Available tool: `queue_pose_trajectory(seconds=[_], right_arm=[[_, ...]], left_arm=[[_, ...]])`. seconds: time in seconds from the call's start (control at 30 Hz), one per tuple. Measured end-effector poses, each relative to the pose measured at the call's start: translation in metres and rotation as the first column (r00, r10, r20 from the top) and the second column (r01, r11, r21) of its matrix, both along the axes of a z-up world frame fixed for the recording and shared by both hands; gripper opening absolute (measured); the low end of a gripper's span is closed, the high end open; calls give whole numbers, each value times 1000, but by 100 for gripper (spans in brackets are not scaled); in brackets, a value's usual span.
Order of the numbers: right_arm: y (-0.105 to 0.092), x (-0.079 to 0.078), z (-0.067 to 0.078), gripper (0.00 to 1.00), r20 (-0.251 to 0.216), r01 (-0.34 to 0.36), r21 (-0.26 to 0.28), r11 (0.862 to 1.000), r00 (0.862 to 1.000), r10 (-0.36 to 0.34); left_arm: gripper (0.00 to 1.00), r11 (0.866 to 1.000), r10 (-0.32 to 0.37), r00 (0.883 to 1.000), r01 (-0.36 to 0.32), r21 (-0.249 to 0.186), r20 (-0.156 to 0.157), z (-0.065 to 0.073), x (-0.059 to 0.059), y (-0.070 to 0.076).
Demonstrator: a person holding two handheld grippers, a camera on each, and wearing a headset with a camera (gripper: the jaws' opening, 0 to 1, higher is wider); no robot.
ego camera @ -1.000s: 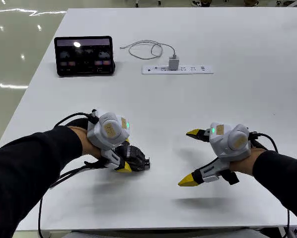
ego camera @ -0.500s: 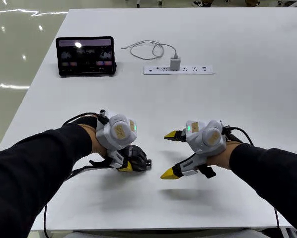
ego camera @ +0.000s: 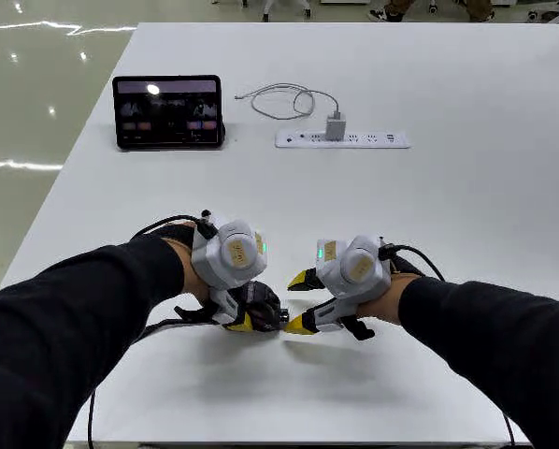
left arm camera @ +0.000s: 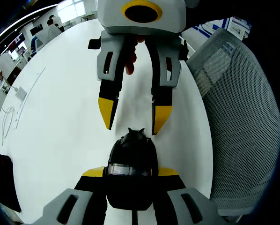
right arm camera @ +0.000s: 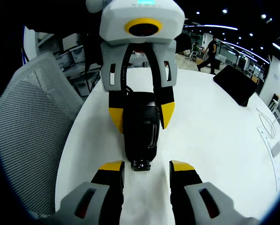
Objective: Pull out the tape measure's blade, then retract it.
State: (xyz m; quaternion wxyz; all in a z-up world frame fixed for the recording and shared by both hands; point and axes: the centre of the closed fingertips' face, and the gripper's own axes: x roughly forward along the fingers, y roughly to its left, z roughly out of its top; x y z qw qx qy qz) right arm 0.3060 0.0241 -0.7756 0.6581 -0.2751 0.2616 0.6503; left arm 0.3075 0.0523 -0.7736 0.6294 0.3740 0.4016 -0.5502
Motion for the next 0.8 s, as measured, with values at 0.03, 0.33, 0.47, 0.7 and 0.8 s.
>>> queue_pose_trajectory(seconds=[0.03, 0.33, 0.47, 0.7, 0.8], right_arm=[[1, 0, 0, 33, 1, -2, 0, 1000, 1000, 2], [1, -6, -12, 20, -5, -36, -49, 998, 999, 36], [4, -8, -15, 12, 18, -52, -61, 997, 998, 54], [0, -3, -15, 8, -6, -23, -54, 998, 1000, 22], [-3, -3, -15, 8, -10, -23, -64, 998, 1000, 22]], left_arm=[[34, 1000, 0, 1000, 0, 2, 0, 0, 0, 0], [34, 1000, 12, 1000, -12, 3, -12, -1, 0, 1], [34, 1000, 19, 1000, -19, 3, -15, -1, 0, 1], [34, 1000, 27, 999, -26, 14, -25, -1, 1, 2], [33, 1000, 27, 999, -26, 13, -28, -1, 1, 1]])
